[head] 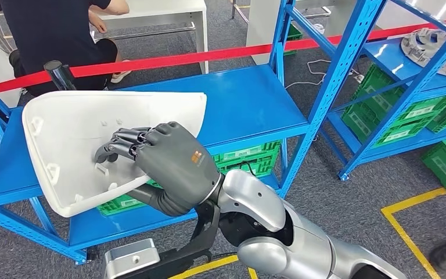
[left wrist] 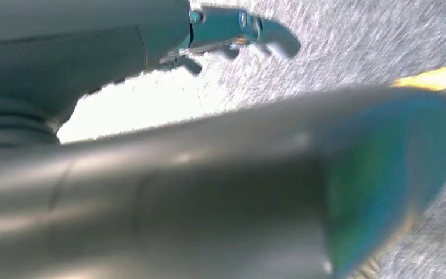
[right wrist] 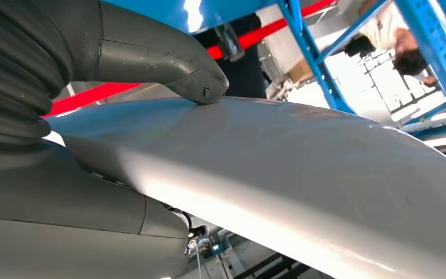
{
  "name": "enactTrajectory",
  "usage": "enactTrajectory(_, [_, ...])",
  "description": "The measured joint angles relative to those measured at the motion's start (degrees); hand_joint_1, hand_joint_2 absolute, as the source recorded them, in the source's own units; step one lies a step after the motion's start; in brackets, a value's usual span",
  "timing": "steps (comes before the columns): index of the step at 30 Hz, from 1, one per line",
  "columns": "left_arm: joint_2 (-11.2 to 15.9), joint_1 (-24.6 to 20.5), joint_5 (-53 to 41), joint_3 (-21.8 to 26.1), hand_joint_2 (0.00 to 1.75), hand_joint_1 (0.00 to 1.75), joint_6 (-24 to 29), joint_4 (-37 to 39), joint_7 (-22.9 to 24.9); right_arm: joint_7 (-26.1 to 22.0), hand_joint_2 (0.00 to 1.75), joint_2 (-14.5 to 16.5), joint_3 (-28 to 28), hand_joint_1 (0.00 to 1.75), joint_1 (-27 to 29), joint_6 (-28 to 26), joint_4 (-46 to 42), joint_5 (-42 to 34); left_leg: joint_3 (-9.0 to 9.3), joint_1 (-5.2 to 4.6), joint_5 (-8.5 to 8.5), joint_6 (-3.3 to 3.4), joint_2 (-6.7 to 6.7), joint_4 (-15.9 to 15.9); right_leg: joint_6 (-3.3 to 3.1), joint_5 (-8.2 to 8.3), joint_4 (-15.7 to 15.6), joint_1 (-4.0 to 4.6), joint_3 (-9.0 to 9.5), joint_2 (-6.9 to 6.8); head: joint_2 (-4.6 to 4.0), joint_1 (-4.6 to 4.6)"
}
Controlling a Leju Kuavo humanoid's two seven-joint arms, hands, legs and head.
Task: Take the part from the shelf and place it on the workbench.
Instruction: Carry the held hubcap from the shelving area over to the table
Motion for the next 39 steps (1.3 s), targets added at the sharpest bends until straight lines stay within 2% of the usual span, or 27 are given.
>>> enactTrajectory(1, [-0.04, 0.01, 0.00, 0.03, 0.00, 0.00, 0.00, 0.00, -0.01, -0.16, 1.75, -0.07, 0.00, 1.75, 0.11, 0.00, 0.19, 0.00, -1.03, -0.11, 0.73, 0.01, 0.01, 0.14, -0.11, 0.27, 1.80, 0.07, 0.36, 0.04, 0.00, -0.01])
enactTrajectory(2, [-0.07, 0.01, 0.00, 0.04, 0.00, 0.00, 0.00, 0.00, -0.01, -0.35, 1.75, -0.14, 0.00, 1.75, 0.18, -0.01, 0.37, 0.00, -2.01, -0.21, 1.37, -0.02, 0.02, 0.31, -0.34, 1.57, 1.67, 0.18, 1.67, 0.08, 0.00, 0.00])
enactTrajectory(4, [-0.13, -0.08, 0.00, 0.05, 0.00, 0.00, 0.00, -0.02, -0.01, -0.81, 1.75, -0.21, 0.00, 1.75, 0.22, -0.03, 0.62, 0.00, -3.63, -0.37, 2.44, -0.17, 0.02, 0.74, -1.25, 3.92, -4.18, 0.64, 7.20, 0.13, 0.00, -0.01])
enactTrajectory(6, [-0.22, -0.25, 0.00, 0.07, 0.00, 0.00, 0.00, -0.06, -0.01, -1.20, 1.75, -0.18, -0.02, 1.75, 0.16, -0.09, 0.77, 0.00, -4.53, -0.52, 3.34, -0.56, 0.00, 1.03, -2.17, 3.26, -12.00, 1.11, 12.74, 0.10, 0.00, -0.05])
enactTrajectory(8, [-0.27, -0.38, 0.00, 0.08, 0.00, 0.00, -0.01, -0.08, 0.01, -1.50, 1.75, -0.16, -0.04, 1.75, 0.05, -0.15, 1.01, 0.00, -4.86, -0.43, 4.32, -1.25, 0.04, 0.90, -2.63, 2.50, -15.26, 1.41, 14.37, 0.08, 0.00, 0.08])
enactTrajectory(10, [-0.19, -0.39, 0.00, 0.09, 0.00, 0.00, -0.02, -0.05, 0.04, -1.63, 1.75, -0.15, -0.06, 1.75, -0.05, -0.17, 1.32, 0.00, -5.23, -0.23, 4.43, -1.94, 0.00, 1.03, -3.11, 3.66, -15.72, 1.24, 13.66, -0.03, 0.00, 0.22])
enactTrajectory(11, [-0.15, -0.38, 0.00, 0.09, 0.00, 0.00, -0.02, -0.05, 0.07, -1.66, 1.75, -0.14, -0.07, 1.75, -0.10, -0.17, 1.47, 0.00, -5.70, -0.18, 3.13, -2.25, -0.10, 1.95, -3.42, 4.39, -15.97, 1.04, 13.16, -0.11, 0.00, 0.15])
enactTrajectory(14, [-0.10, -0.42, -0.05, 0.10, 0.00, 0.00, -0.02, -0.04, 0.19, -1.82, 1.75, -0.10, -0.10, 1.75, -0.12, -0.05, 1.95, -0.01, -7.93, 0.20, -4.94, -3.25, -0.30, 10.59, -3.78, 6.61, -16.15, 0.76, 10.81, -0.23, 0.00, -0.09])
enactTrajectory(15, [-0.09, -0.44, -0.09, 0.10, 0.00, 0.00, -0.02, -0.04, 0.26, -1.88, 1.75, -0.10, -0.11, 1.75, -0.09, 0.04, 2.16, -0.02, -8.35, 0.37, -6.42, -3.57, -0.30, 13.94, -3.68, 7.36, -16.06, 0.71, 9.86, -0.25, 0.00, -0.08])
enactTrajectory(16, [-0.09, -0.45, -0.14, 0.10, 0.00, 0.00, -0.02, -0.04, 0.35, -1.93, 1.75, -0.10, -0.11, 1.75, -0.08, 0.13, 2.38, -0.02, -8.24, 0.52, -6.35, -3.82, -0.29, 16.13, -3.56, 8.08, -15.93, 0.65, 8.88, -0.27, 0.00, -0.09])
enactTrajectory(17, [-0.08, -0.46, -0.19, 0.10, 0.00, 0.00, -0.02, -0.05, 0.43, -1.98, 1.75, -0.10, -0.11, 1.75, -0.09, 0.21, 2.57, -0.02, -7.41, 0.68, -5.07, -4.03, -0.28, 16.75, -3.37, 8.77, -15.73, 0.55, 7.87, -0.30, 0.00, -0.08])
enactTrajectory(19, [-0.05, -0.53, -0.32, 0.10, 0.00, 0.00, -0.02, -0.08, 0.52, -2.03, 1.75, -0.02, -0.13, 1.75, -0.12, 0.31, 2.77, -0.02, -2.96, 1.02, -2.24, -4.40, -0.29, 12.23, -2.84, 9.98, -15.09, 0.30, 5.88, -0.34, 0.00, -0.09])
enactTrajectory(21, [-0.08, -0.70, -0.56, 0.10, 0.00, 0.00, -0.02, -0.12, 0.60, -2.05, 1.75, 0.27, -0.22, 1.75, -0.22, 0.40, 2.81, -0.02, 2.61, 0.96, -3.13, -4.30, -0.42, 4.34, -2.11, 11.00, -14.39, 0.25, 4.44, -0.36, 0.00, -0.07])
enactTrajectory(22, [-0.10, -0.80, -0.66, 0.10, 0.00, 0.00, -0.02, -0.14, 0.63, -2.07, 1.75, 0.43, -0.27, 1.75, -0.29, 0.45, 2.83, -0.02, 4.09, 0.85, -4.12, -3.93, -0.48, 1.73, -1.74, 11.53, -14.23, 0.29, 4.09, -0.39, 0.00, -0.07])
enactTrajectory(24, [-0.13, -0.83, -0.81, 0.10, 0.00, 0.00, -0.02, -0.14, 0.69, -2.05, 1.75, 0.57, -0.33, 1.75, -0.40, 0.60, 2.97, -0.02, 3.95, 0.55, -4.30, -2.64, -0.48, 0.59, -0.98, 12.65, -14.44, 0.27, 3.84, -0.46, 0.00, -0.03])
enactTrajectory(25, [-0.15, -0.83, -0.86, 0.10, 0.00, 0.00, -0.02, -0.11, 0.76, -2.01, 1.75, 0.56, -0.38, 1.75, -0.42, 0.73, 3.12, -0.01, 3.47, 0.53, -3.79, -2.06, -0.33, 0.58, -0.63, 12.60, -14.34, 0.14, 3.62, -0.41, 0.00, -0.05])
enactTrajectory(26, [-0.15, -0.83, -0.90, 0.10, 0.00, 0.00, -0.02, -0.09, 0.89, -1.93, 1.75, 0.55, -0.44, 1.75, -0.41, 0.87, 3.28, -0.01, 2.87, 0.52, -3.17, -1.47, -0.19, 0.58, -0.29, 11.41, -13.59, 0.04, 3.22, -0.35, 0.00, -0.03])
enactTrajectory(28, [-0.11, -0.96, -0.93, 0.13, 0.00, 0.00, -0.01, -0.08, 1.10, -1.84, 1.75, 0.54, -0.67, 1.75, -0.42, 1.09, 3.52, 0.00, 1.42, 0.56, -1.69, -0.67, 0.04, 0.58, 0.20, 5.84, -8.90, -0.08, 1.74, -0.19, 0.00, -0.02])
enactTrajectory(29, [-0.08, -1.02, -0.95, 0.15, 0.00, 0.00, -0.01, -0.09, 1.18, -1.80, 1.75, 0.54, -0.75, 1.75, -0.42, 1.13, 3.60, 0.00, 0.49, 0.52, -0.89, -0.50, 0.05, 0.64, 0.33, 2.67, -5.18, -0.06, 0.90, -0.15, 0.00, -0.02])
enactTrajectory(30, [-0.08, -1.06, -0.95, 0.16, 0.00, 0.00, 0.00, -0.08, 1.25, -1.79, 1.75, 0.54, -0.82, 1.75, -0.41, 1.15, 3.73, 0.00, -0.49, 0.46, -0.09, -0.46, 0.05, 0.72, 0.39, 0.61, -1.49, -0.03, 0.31, -0.11, 0.00, -0.02])
enactTrajectory(31, [-0.09, -1.08, -0.96, 0.16, 0.00, 0.00, 0.00, -0.08, 1.38, -1.79, 1.75, 0.54, -0.85, 1.75, -0.40, 1.19, 3.89, 0.00, -1.62, 0.40, 0.71, -0.47, 0.06, 0.84, 0.34, 0.03, 1.22, 0.02, 0.31, -0.08, 0.00, -0.03])
enactTrajectory(32, [-0.09, -1.09, -0.96, 0.16, 0.00, 0.00, 0.00, -0.07, 1.50, -1.79, 1.75, 0.54, -0.85, 1.75, -0.40, 1.23, 4.07, 0.00, -2.69, 0.35, 1.45, -0.53, 0.07, 0.98, 0.20, 0.78, 2.24, 0.09, 1.13, -0.05, 0.00, -0.02])
enactTrajectory(33, [-0.10, -1.11, -0.96, 0.16, 0.00, 0.00, 0.00, -0.07, 1.62, -1.80, 1.75, 0.54, -0.85, 1.75, -0.42, 1.26, 4.25, 0.00, -3.65, 0.32, 2.11, -0.64, 0.09, 1.11, -0.05, 2.26, 1.25, 0.18, 2.92, -0.02, 0.00, -0.03])
enactTrajectory(34, [-0.10, -1.18, -0.96, 0.16, 0.00, 0.00, 0.00, -0.07, 1.68, -1.80, 1.75, 0.57, -0.85, 1.75, -0.47, 1.28, 4.37, 0.00, -4.47, 0.30, 2.73, -0.76, 0.09, 1.25, -0.42, 3.57, -1.65, 0.31, 5.72, 0.02, 0.00, -0.02])
enactTrajectory(36, [-0.16, -1.34, -0.96, 0.17, 0.00, 0.00, 0.00, -0.09, 1.71, -1.83, 1.75, 0.74, -0.86, 1.75, -0.72, 1.30, 4.46, 0.00, -5.57, 0.19, 3.80, -1.19, 0.05, 1.46, -1.25, 3.22, -9.82, 0.70, 11.79, 0.08, 0.00, -0.06])
enactTrajectory(37, [-0.20, -1.41, -0.96, 0.18, 0.00, 0.00, 0.00, -0.11, 1.72, -1.85, 1.75, 0.85, -0.88, 1.75, -0.88, 1.32, 4.48, 0.00, -5.82, 0.17, 4.33, -1.49, 0.04, 1.44, -1.56, 2.46, -12.91, 0.90, 13.72, 0.11, 0.00, -0.05])
enactTrajectory(39, [-0.24, -1.44, -0.95, 0.19, 0.00, 0.00, 0.00, -0.13, 1.74, -1.86, 1.75, 0.98, -0.91, 1.75, -1.12, 1.38, 4.55, 0.00, -5.99, 0.26, 5.49, -2.25, 0.06, 1.06, -2.06, 2.06, -15.20, 1.10, 14.46, 0.12, 0.00, -0.03])
